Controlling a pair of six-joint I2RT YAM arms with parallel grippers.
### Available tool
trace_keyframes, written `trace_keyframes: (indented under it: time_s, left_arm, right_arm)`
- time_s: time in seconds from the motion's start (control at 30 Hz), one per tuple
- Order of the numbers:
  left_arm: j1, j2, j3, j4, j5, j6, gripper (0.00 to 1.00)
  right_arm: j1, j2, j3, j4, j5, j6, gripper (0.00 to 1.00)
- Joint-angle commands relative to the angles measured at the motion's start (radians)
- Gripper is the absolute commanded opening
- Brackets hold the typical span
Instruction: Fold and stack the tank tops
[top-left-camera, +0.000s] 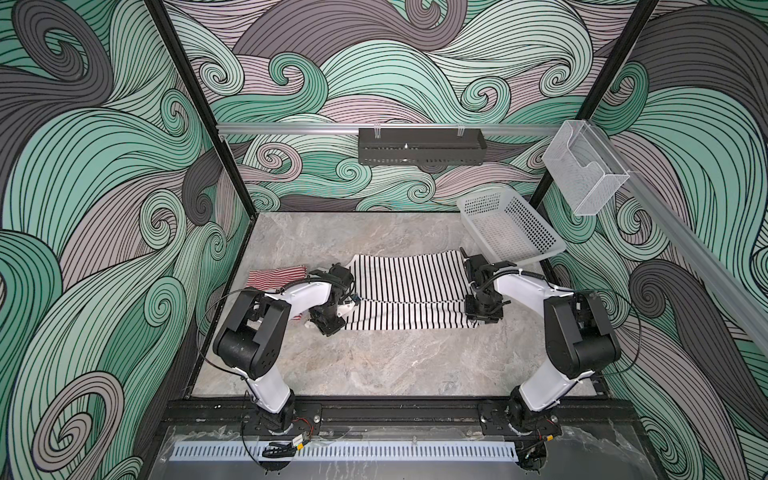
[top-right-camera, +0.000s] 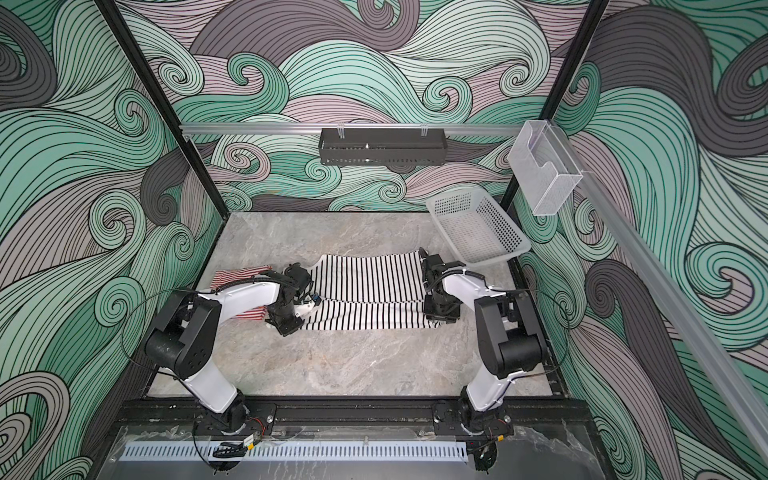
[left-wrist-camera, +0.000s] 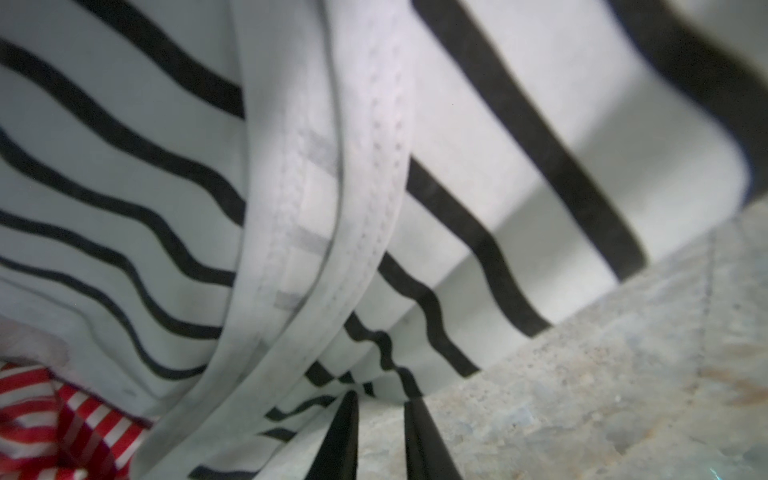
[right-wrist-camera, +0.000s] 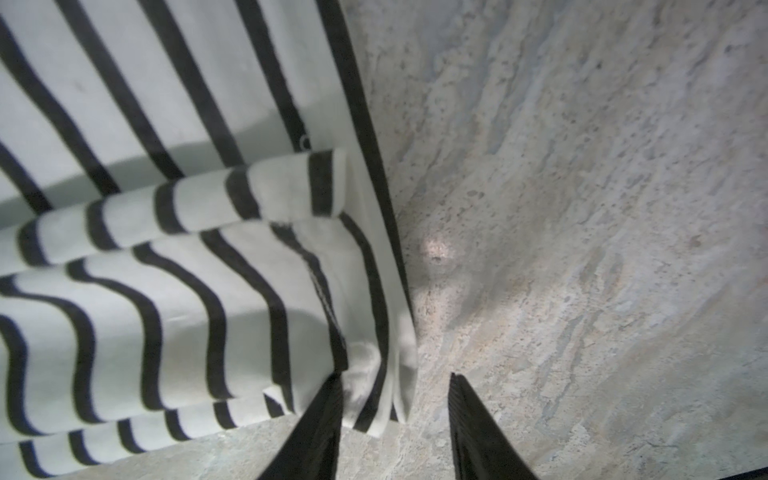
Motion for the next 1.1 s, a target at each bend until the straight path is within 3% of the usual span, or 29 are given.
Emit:
trace_keyframes:
  time_s: [0.0,0.27,0.4,0.73,1.07]
  left_arm:
    - [0.011,-0.019,0.028,-0.027,-0.011,-0.025,0.23]
    - [0.01,-0.038,0.062,-0.036,0.035,-0.037,0.24]
    - [0.011,0.011,0.061,-0.012,0.035,-0.031,0.24]
    - [0.01,0.067,0.017,0.006,-0.045,-0.012,0.23]
    - [0.011,0.04,-0.02,0.004,-0.097,0.014,0.22]
  right_arm:
    - [0.033,-0.06,0.026,-0.042,0.04,0.049,0.45]
    - [0.078,-0.043,0.005,0.084,-0.096,0.095,0.19]
    - [0.078,0.009,-0.022,0.117,-0.11,0.101,0.15]
    - [0.082,0.035,-0.105,0.077,-0.037,0.141,0.19]
    - [0.085,-0.07,-0.132,0.034,-0.083,0.152,0.27]
